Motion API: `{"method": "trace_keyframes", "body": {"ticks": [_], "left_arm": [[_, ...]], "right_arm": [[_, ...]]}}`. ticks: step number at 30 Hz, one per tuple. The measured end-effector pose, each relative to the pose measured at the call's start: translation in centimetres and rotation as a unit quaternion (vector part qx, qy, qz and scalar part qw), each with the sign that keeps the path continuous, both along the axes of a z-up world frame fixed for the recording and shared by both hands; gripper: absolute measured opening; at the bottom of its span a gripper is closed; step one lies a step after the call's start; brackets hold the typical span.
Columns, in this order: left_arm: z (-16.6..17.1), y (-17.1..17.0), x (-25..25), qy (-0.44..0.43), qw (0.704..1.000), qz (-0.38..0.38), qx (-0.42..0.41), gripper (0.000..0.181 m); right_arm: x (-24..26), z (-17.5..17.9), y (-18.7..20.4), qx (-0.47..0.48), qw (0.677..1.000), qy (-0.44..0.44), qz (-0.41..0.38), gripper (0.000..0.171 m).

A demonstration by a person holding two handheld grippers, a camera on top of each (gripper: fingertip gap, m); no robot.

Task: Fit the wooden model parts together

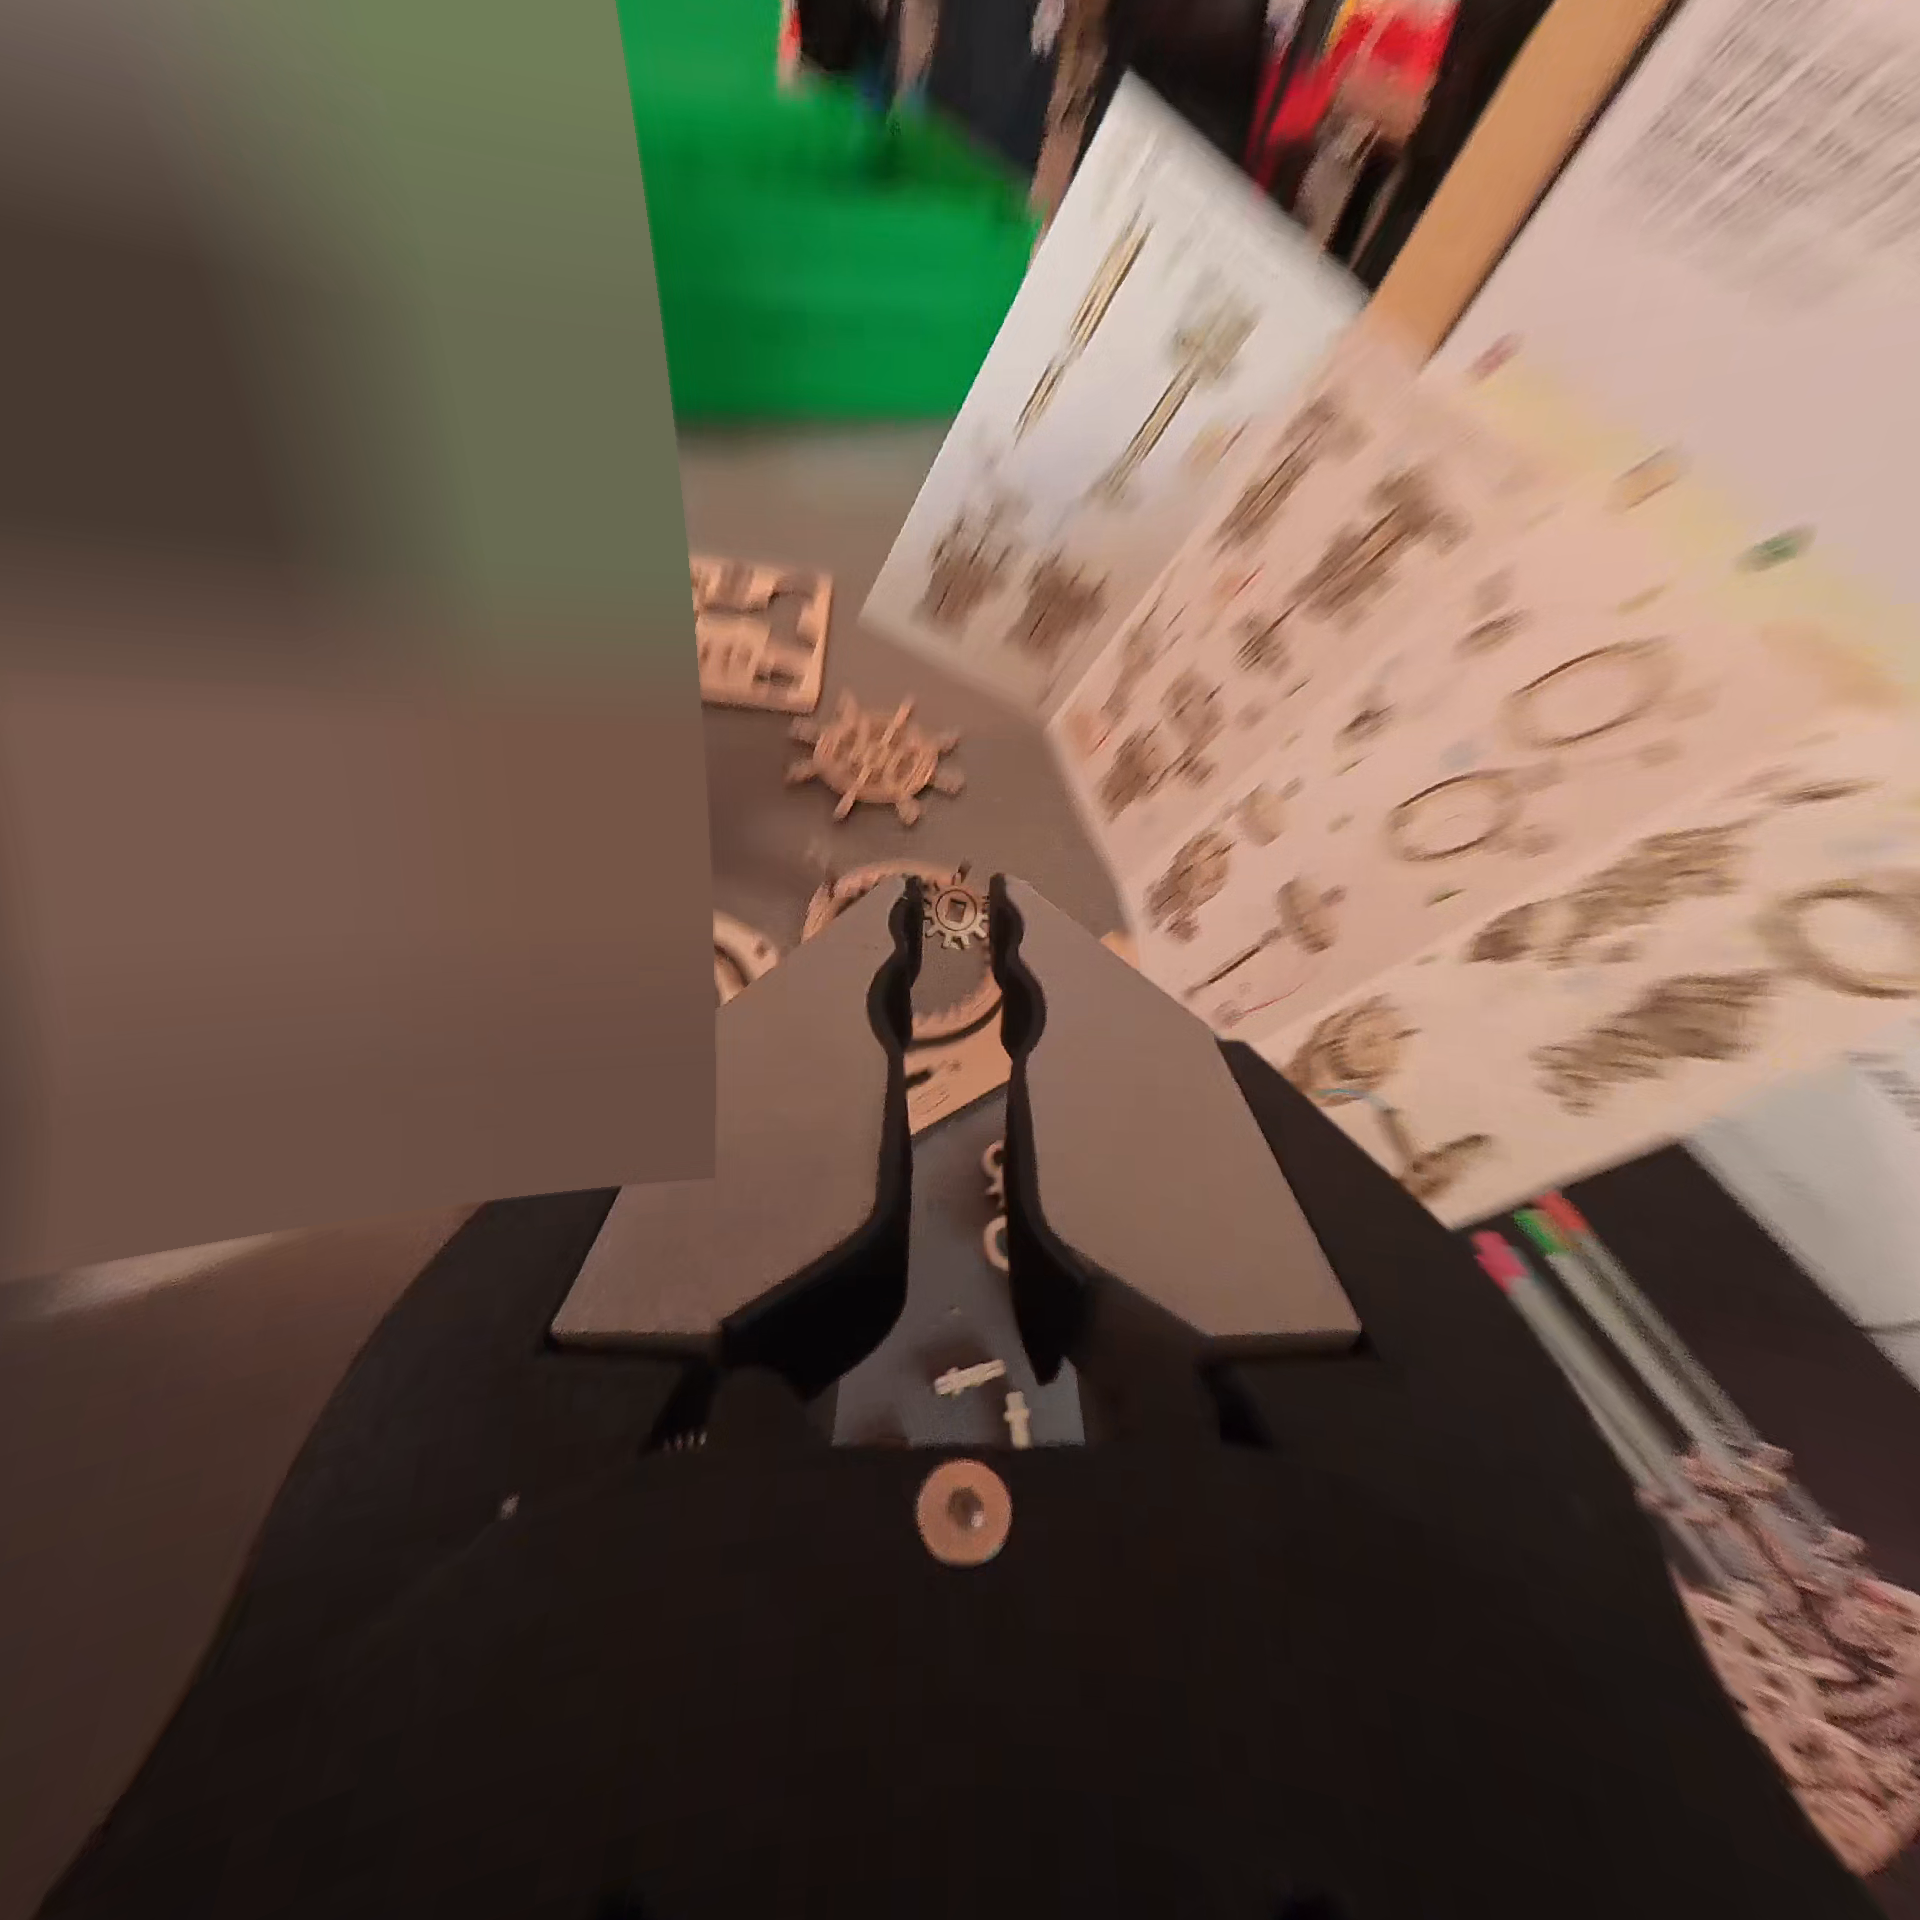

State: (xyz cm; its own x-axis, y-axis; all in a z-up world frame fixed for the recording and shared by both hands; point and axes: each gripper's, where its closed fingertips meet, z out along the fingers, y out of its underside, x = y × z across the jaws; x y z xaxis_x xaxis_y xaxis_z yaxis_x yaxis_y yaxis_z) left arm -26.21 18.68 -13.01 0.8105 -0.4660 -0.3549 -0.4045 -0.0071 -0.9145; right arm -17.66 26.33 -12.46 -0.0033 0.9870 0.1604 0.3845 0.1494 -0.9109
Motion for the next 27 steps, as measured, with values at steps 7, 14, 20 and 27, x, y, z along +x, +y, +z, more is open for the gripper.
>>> {"method": "trace_keyframes", "body": {"ticks": [7,14,20,27], "left_arm": [[0.9,0.3,4.1,0.104,0.989,-0.084,0.054,0.020],[0.0,1.2,7.8,0.100,0.984,-0.145,0.011,0.018],[-2.9,1.6,8.4,0.048,0.983,-0.143,-0.103,0.011],[-2.9,-0.2,9.4,-0.127,0.937,-0.211,-0.248,0.016]], "right_arm": [[-0.3,-0.5,-2.9,-0.033,0.996,-0.063,0.053,0.009],[0.7,-2.5,-4.9,-0.033,0.982,-0.165,0.080,0.009],[0.6,-3.0,-6.4,0.027,0.975,-0.187,0.118,0.009],[0.1,-3.0,-7.5,0.143,0.962,-0.186,0.142,0.009]]}}
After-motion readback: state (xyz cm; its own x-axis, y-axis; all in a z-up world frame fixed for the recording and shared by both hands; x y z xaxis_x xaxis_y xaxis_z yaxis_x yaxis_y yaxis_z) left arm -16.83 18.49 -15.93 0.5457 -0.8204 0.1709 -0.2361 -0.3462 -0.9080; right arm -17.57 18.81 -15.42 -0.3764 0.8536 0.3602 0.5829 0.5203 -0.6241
